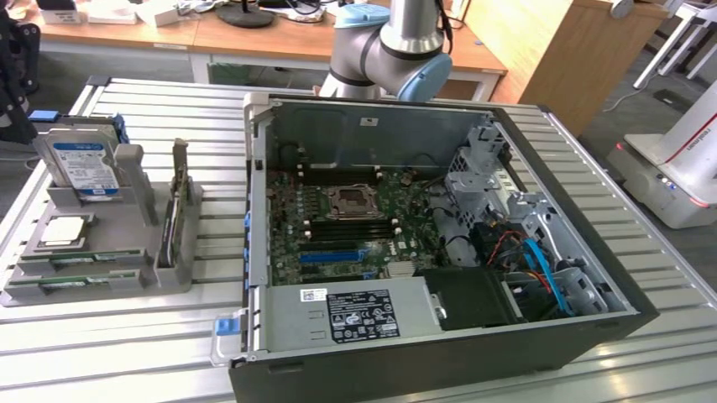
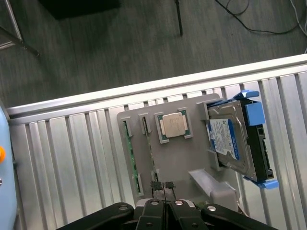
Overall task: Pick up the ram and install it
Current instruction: 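Pick up the ram and move it above insertion slot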
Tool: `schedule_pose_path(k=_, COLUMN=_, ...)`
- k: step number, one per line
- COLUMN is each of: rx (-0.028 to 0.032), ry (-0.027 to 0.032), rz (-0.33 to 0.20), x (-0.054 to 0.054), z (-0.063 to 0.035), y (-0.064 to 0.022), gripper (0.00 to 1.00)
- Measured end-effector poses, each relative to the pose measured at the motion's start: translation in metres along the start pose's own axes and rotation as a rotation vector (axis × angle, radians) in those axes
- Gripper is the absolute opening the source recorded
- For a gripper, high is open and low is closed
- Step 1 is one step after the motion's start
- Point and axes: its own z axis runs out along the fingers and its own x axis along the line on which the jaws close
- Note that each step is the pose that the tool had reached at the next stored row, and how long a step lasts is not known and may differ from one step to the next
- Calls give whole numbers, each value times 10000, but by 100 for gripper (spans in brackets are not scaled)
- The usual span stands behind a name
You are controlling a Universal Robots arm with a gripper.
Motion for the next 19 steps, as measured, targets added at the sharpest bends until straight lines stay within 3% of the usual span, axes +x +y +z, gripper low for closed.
schedule_pose_path(k=13, rx=-1, ry=2, rz=-38, x=0, z=1, y=0, gripper=11)
schedule_pose_path(k=16, rx=0, ry=1, rz=-37, x=0, z=2, y=0, gripper=23)
schedule_pose_path(k=18, rx=-1, ry=1, rz=-38, x=0, z=2, y=0, gripper=23)
schedule_pose_path(k=19, rx=0, ry=1, rz=-38, x=0, z=2, y=0, gripper=30)
